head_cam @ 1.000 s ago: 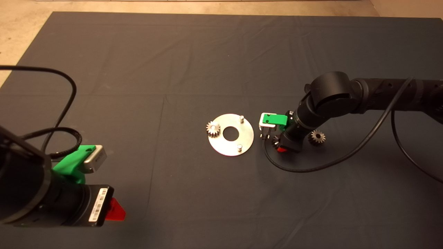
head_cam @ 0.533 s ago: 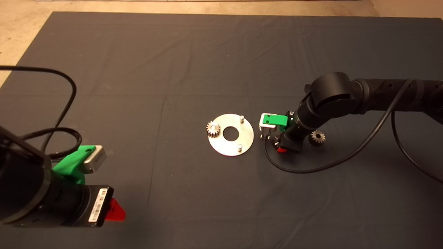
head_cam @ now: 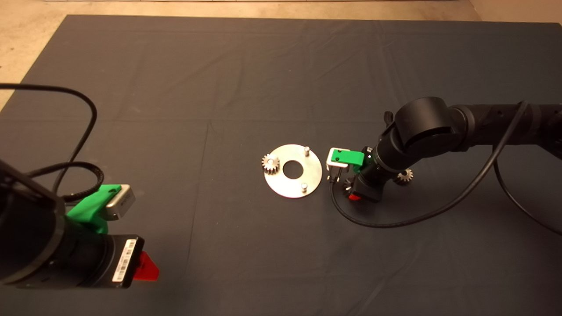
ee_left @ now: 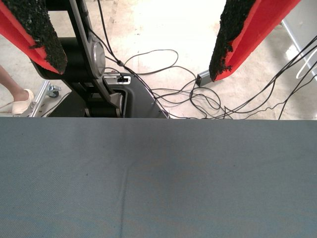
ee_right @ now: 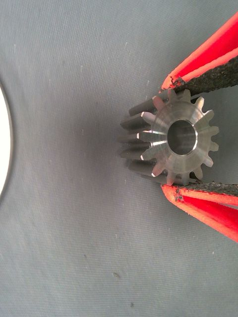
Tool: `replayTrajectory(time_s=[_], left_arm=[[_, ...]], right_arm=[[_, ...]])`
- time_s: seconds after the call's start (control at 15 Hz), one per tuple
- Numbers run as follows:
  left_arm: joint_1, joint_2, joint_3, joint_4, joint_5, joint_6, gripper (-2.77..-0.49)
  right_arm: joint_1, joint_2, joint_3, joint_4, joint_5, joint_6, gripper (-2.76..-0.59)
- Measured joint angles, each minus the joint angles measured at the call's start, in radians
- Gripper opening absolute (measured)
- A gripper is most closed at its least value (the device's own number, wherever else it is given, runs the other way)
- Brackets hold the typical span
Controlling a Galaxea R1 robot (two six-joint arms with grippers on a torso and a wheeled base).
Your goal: Install three planetary gears onto the carrier pins
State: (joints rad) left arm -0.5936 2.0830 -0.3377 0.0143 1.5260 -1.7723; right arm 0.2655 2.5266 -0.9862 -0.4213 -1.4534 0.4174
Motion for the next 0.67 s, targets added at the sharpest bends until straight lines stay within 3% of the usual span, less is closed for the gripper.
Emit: replayTrajectory(time_s=[0.2,0.33,0.67], left_arm=[[0.0,0.0,0.0,0.0,0.0,0.0,-1.22],[0.0,0.0,0.0,0.0,0.0,0.0,-1.22],[0.0,0.001,0.0,0.0,0.0,0.0,-1.22]], right_arm=[[0.028,0.01,0.011,0.0,-0.06,0.056,-2.3],[0.046,0.017,0.027,-0.001,-0.074,0.128,-2.3],[0.084,0.054,0.08,0.0,-0.081,0.332,-2.31]])
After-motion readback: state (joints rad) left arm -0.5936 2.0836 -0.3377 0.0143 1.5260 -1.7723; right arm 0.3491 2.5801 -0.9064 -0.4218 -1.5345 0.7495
